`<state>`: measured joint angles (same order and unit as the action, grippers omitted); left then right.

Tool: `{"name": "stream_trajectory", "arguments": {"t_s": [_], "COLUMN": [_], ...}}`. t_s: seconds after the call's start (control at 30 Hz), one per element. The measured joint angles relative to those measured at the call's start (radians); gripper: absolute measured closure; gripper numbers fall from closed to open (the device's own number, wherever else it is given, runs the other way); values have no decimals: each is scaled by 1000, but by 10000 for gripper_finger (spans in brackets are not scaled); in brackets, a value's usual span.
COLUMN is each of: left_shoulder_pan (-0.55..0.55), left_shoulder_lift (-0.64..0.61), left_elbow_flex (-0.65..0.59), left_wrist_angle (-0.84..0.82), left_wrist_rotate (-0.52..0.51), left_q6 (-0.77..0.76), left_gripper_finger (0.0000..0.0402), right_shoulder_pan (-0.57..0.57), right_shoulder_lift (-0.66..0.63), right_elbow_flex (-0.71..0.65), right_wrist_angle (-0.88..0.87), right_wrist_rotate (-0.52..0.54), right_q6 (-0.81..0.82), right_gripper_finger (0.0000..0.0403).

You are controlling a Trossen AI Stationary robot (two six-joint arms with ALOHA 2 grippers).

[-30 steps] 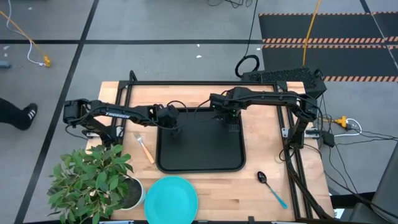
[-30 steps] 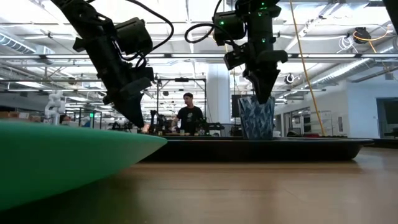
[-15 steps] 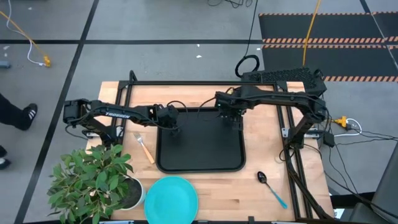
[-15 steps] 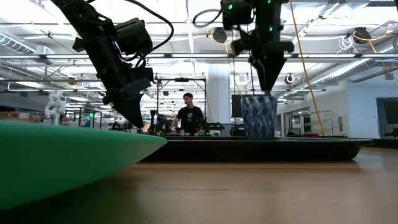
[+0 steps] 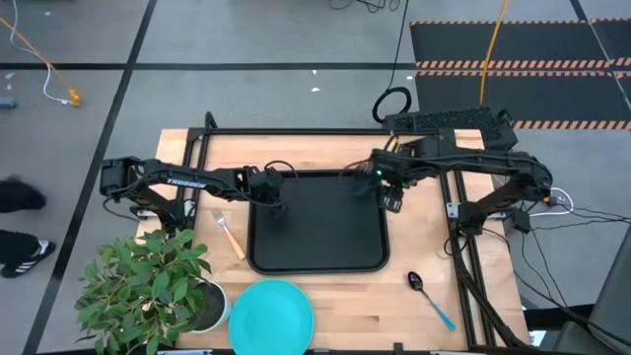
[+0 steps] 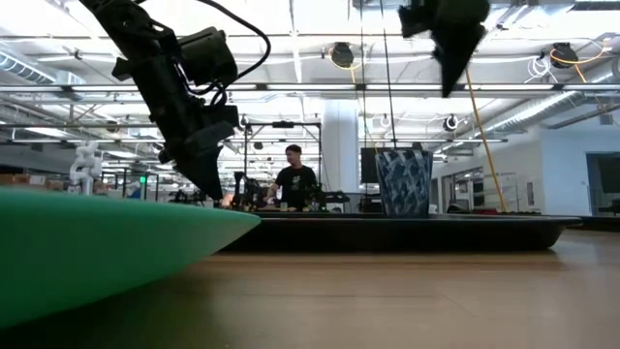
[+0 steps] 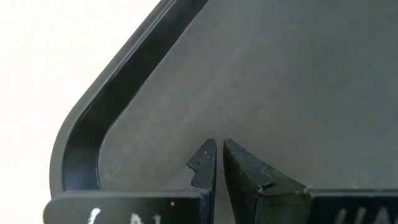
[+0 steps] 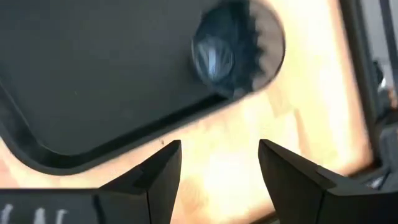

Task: Pick and place plate/cup/fork/spoon on tray
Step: Adjust the black serving tray

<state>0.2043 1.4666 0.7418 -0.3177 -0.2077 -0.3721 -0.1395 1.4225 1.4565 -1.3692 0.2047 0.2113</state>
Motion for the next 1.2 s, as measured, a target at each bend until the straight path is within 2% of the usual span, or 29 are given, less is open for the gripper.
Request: {"name": "stream_trajectory", "arguments": {"t_s": [0.2,0.37,0.5,0.7,0.97,1.2], "left_shoulder_pan": [0,1,5,5,4,-28], "left_shoulder_lift": [0,0,0,0,-1,-1], "left_elbow_flex": [0,0,0,0,0,0], "left_wrist_angle": [1,1,22,39,73,104], "left_wrist_rotate": [-40,-134,-137,-139,-206,-239], "left_q6": [0,-15,-30,-37,-18,-3], "left_gripper_finger": [371,370,370,370,370,371], "right_shoulder_pan": [21,9,-1,-11,-11,-11], "right_shoulder_lift": [-60,-108,-152,-203,-221,-221], "right_elbow_flex": [-253,-463,-580,-684,-801,-883], "right_wrist_angle": [133,263,363,591,678,876], "right_wrist_rotate": [-51,-53,-88,-179,-182,-194], "right_q6": [174,366,534,701,808,895], "right_gripper_finger": [199,199,200,200,200,200]}}
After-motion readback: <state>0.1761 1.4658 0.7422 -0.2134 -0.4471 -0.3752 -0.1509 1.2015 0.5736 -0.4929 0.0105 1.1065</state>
